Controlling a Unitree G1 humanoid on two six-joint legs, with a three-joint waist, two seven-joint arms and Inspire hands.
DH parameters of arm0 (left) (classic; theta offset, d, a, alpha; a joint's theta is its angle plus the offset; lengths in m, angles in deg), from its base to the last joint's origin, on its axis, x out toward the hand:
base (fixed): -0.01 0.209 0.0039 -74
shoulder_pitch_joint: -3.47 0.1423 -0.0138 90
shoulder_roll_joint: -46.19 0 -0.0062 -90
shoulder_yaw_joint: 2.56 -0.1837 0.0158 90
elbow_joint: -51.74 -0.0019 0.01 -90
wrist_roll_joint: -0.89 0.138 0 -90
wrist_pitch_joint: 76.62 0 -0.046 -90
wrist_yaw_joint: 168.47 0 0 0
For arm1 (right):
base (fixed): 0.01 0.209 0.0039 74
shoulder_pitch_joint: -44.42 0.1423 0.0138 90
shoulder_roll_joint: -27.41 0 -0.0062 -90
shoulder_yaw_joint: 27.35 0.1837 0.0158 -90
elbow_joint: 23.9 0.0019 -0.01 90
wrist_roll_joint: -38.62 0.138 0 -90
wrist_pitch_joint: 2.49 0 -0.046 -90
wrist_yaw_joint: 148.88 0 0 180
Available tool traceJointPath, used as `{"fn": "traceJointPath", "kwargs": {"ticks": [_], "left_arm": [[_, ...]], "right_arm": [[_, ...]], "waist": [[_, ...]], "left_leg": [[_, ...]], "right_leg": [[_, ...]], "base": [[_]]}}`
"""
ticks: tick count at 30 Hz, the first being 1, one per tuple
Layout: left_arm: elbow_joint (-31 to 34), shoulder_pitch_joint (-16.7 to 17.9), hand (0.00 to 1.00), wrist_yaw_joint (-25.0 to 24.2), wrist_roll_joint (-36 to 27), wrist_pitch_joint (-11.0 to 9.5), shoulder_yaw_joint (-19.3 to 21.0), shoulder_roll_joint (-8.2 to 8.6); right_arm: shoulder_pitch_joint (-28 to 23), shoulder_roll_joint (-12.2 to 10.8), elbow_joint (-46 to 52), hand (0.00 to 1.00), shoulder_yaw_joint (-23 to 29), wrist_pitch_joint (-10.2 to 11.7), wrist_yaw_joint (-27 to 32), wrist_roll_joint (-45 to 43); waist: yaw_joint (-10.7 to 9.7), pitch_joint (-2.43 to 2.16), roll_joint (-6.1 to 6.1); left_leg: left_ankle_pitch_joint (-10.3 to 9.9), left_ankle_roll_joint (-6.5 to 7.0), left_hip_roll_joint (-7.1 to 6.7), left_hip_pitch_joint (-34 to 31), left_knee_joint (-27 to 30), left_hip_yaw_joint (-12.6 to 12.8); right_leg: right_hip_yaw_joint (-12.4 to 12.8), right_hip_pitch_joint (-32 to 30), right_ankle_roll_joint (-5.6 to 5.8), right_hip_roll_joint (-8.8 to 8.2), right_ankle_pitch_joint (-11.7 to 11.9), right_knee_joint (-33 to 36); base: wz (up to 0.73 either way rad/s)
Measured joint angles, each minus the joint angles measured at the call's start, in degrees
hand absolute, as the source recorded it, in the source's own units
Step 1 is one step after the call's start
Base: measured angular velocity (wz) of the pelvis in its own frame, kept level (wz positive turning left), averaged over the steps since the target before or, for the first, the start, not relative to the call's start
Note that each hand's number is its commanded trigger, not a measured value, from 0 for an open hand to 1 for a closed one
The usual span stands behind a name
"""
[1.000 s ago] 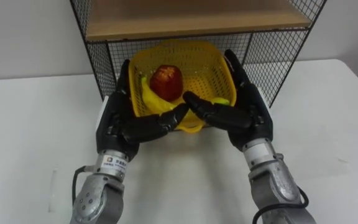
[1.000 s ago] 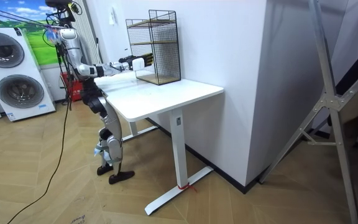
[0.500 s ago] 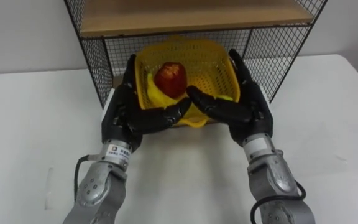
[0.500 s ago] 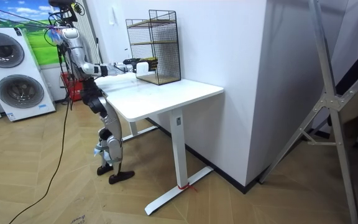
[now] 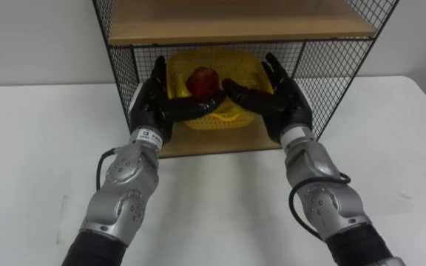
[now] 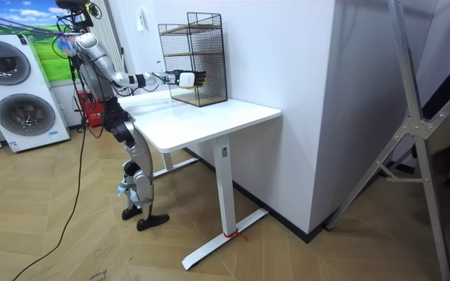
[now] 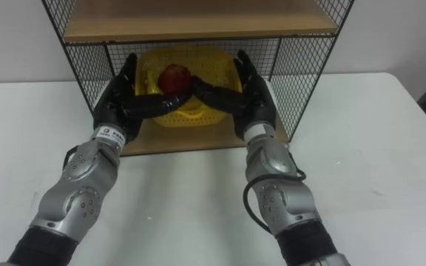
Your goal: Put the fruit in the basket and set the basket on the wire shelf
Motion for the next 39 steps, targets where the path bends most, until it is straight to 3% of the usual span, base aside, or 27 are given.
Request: {"fn": "traceJointPath", "kwargs": {"ticks": [2, 7, 11, 18, 27, 33, 39], "left_arm": [[-0.9, -1.6, 0.00, 1.0, -0.6, 2.3, 1.0, 0.20], [-4.0, -4.2, 0.00, 1.3, -0.5, 4.5, 2.0, 0.22], [-5.1, -4.4, 0.00, 1.3, -0.5, 7.1, 3.0, 0.14], [-6.9, -4.5, 0.00, 1.3, 0.8, 9.3, 4.0, 0.22], [-7.1, -4.0, 0.00, 1.9, 1.7, 9.5, 4.4, 0.27], [-6.7, -1.9, 0.00, 2.4, 1.9, 9.3, 3.3, -0.16], [3.0, 5.8, 0.00, 1.9, 4.1, 9.3, 3.2, -0.18]], "right_arm": [[2.1, -0.3, -1.2, 0.00, 1.3, -2.0, 0.6, 0.2], [5.5, -0.3, -6.9, 0.00, 1.3, -4.0, 0.0, -0.5], [6.9, -0.3, -9.8, 0.00, 1.5, -5.8, -1.7, -1.5], [7.1, -0.3, -10.0, 0.00, 1.7, -7.7, -2.5, -3.9], [6.6, -0.3, -9.2, 0.00, 1.7, -7.8, -3.6, -5.8], [2.1, -0.1, -3.7, 0.00, 1.7, -7.7, -3.6, -6.7], [-6.6, 0.5, 5.6, 0.00, 2.2, -7.7, -3.6, -9.9]], "waist": [[0.0, 0.00, 0.00], [0.1, -0.01, 0.00], [0.0, -0.04, 0.02], [0.0, -0.07, 0.09], [0.1, -0.20, 0.28], [-0.3, -0.94, 1.22], [-0.5, -1.16, 0.87]], "left_leg": [[0.1, -0.01, 0.00, 0.0, 0.0, -0.1], [0.2, -0.01, -0.02, -0.1, 0.1, -0.1], [0.2, -0.01, -0.02, -1.0, 0.4, 0.0], [0.3, -0.04, -0.04, -1.2, 0.4, 0.0], [0.3, -0.05, 0.01, -0.9, 0.2, -0.1], [0.3, -0.05, 0.02, 0.4, 0.0, -0.2], [0.4, -0.16, 0.03, 2.0, -0.7, -0.1]], "right_leg": [[-0.2, 0.0, -0.05, -0.04, 0.0, 0.0], [-0.3, 0.0, -0.10, -0.14, 0.1, 0.2], [-0.2, -0.9, -0.18, -0.19, 0.1, 0.5], [0.1, -1.1, -0.20, -0.19, 0.1, 0.3], [0.0, -0.7, -0.20, -0.12, 0.1, 0.0], [0.0, 0.5, -0.19, -0.11, 0.1, 0.0], [0.1, 1.6, -0.20, -0.10, 0.1, 0.3]], "base": [[0.02], [0.01], [0.00], [0.00], [0.00], [0.00], [0.00]]}}
